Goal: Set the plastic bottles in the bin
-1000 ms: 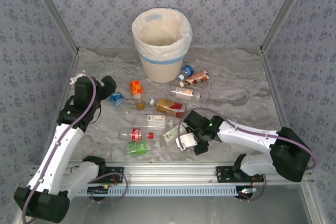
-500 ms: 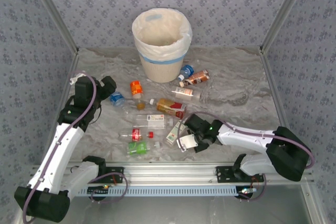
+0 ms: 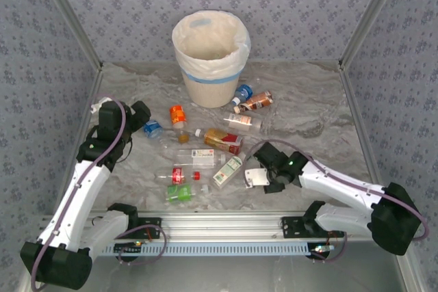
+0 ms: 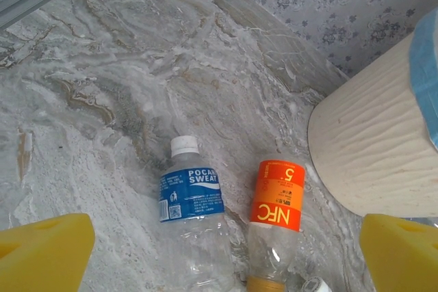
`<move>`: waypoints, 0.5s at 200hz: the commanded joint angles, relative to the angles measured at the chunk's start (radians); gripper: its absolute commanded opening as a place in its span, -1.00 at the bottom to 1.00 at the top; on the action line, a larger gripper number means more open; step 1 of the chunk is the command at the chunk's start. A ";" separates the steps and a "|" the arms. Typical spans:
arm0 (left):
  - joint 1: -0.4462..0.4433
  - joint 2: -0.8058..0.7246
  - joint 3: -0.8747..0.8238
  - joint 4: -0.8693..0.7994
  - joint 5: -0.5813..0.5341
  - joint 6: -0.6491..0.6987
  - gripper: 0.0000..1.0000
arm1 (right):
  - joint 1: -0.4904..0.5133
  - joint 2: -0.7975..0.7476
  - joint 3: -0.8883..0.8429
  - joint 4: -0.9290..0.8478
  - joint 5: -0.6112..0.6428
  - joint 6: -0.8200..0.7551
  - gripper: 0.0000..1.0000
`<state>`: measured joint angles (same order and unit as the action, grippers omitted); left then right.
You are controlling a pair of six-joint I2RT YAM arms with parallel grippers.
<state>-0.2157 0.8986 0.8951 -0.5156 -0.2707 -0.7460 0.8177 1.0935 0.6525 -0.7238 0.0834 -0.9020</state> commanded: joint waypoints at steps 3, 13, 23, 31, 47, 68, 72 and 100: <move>0.009 -0.009 -0.005 0.027 -0.024 -0.010 0.99 | -0.049 -0.059 0.094 -0.034 -0.045 0.080 -0.26; 0.010 -0.013 -0.008 0.030 -0.025 -0.009 0.99 | -0.089 -0.076 0.120 0.001 -0.086 0.109 -0.33; 0.010 -0.019 -0.016 0.040 -0.021 -0.002 0.99 | -0.127 -0.084 0.143 0.046 -0.138 0.148 -0.34; 0.010 -0.027 -0.024 0.049 -0.020 0.000 0.99 | -0.151 -0.085 0.155 0.096 -0.178 0.188 -0.35; 0.010 -0.046 -0.042 0.066 -0.021 -0.002 0.99 | -0.185 -0.071 0.171 0.215 -0.259 0.274 -0.37; 0.010 -0.069 -0.060 0.078 -0.024 -0.007 0.99 | -0.216 -0.018 0.199 0.350 -0.310 0.411 -0.35; 0.011 -0.072 -0.062 0.078 -0.025 -0.006 0.99 | -0.225 -0.001 0.213 0.363 -0.332 0.444 -0.33; 0.012 -0.088 -0.064 0.072 -0.028 -0.007 0.99 | -0.259 0.108 0.300 0.487 -0.487 0.636 -0.29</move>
<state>-0.2119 0.8356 0.8341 -0.4675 -0.2783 -0.7464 0.5785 1.1366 0.8738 -0.4095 -0.2337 -0.4934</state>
